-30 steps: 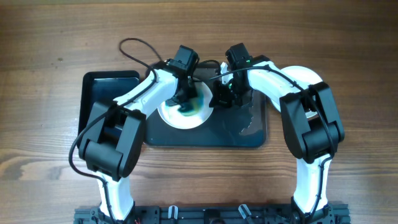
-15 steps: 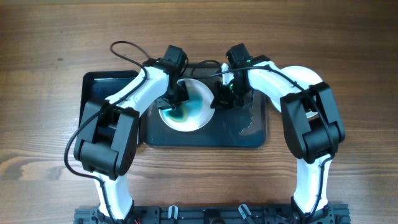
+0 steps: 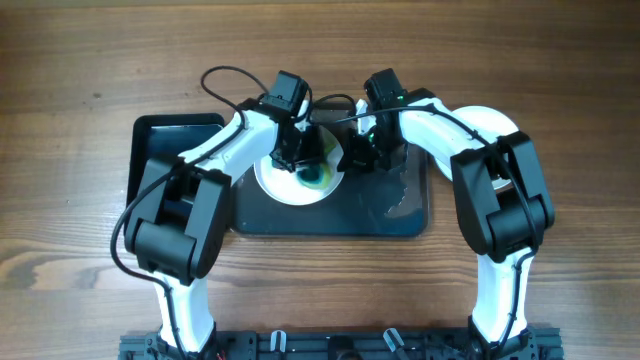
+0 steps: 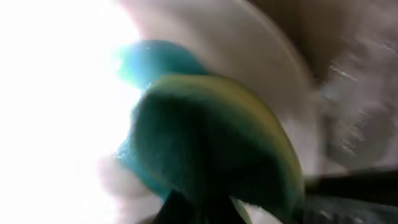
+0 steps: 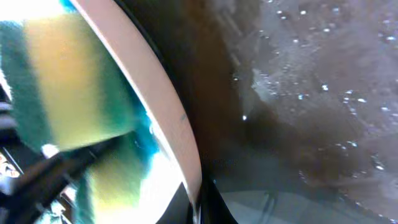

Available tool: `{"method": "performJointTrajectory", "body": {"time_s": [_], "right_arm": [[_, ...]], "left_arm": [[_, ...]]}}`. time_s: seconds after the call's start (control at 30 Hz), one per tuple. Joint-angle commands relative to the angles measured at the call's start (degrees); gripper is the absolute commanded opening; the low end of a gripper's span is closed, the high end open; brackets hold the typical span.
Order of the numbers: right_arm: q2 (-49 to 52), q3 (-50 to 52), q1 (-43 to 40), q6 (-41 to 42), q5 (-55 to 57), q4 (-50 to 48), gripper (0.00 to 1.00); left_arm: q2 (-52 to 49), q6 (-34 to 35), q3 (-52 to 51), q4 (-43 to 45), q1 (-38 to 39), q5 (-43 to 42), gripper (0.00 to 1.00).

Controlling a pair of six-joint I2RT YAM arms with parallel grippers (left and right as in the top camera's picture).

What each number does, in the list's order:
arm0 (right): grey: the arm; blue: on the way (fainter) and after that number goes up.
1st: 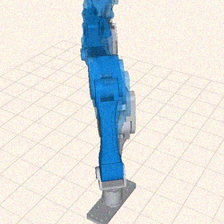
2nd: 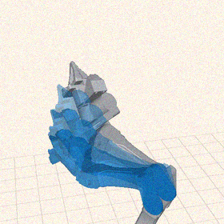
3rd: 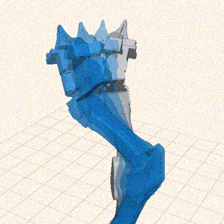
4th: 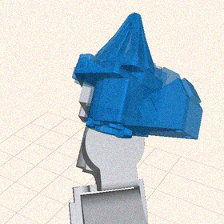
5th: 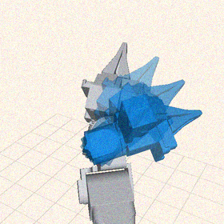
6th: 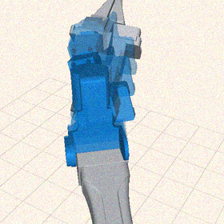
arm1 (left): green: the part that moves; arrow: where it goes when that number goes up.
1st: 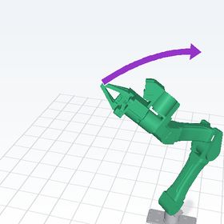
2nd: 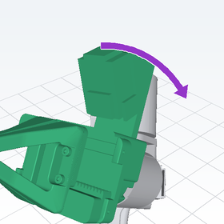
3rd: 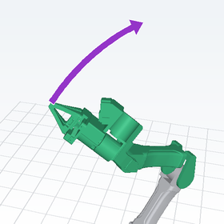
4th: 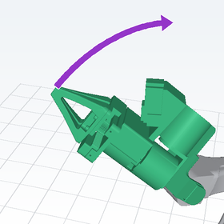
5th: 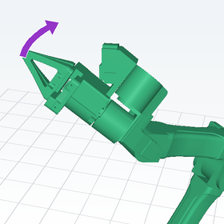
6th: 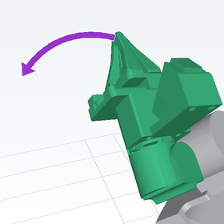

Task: Clean dirty plates on tray and stack at the side
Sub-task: 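Scrub the third plate with the sponge while right gripper holds rim, then lift the plate with the right gripper and carry it toward the stack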

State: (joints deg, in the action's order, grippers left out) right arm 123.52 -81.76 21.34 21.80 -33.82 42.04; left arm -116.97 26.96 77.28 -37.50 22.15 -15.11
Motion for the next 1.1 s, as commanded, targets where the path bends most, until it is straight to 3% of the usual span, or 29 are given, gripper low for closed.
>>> {"method": "performJointTrajectory", "body": {"time_s": [0.0,0.3,0.5,0.83,1.07], "right_arm": [[1.97,1.42,0.35,-0.63,2.62,0.68,0.04],[1.97,1.42,0.35,-0.59,2.62,0.63,0.04],[1.97,1.42,0.35,-0.61,2.62,0.68,0.04],[1.16,1.42,0.35,-1.22,2.67,0.85,0.04],[-5.55,1.42,2.54,-1.22,16.31,4.46,0.04]], "left_arm": [[-1.22,10.25,2.16,-8.66,-4.42,26.14,0.04],[-1.16,12.28,6.88,-18.60,-5.99,23.74,0.04],[0.22,5.66,11.89,-23.63,-5.99,15.52,0.04],[4.02,3.26,14.14,-26.60,-7.19,15.13,0.04],[4.04,3.26,14.14,-26.64,-10.82,15.13,0.04]]}}
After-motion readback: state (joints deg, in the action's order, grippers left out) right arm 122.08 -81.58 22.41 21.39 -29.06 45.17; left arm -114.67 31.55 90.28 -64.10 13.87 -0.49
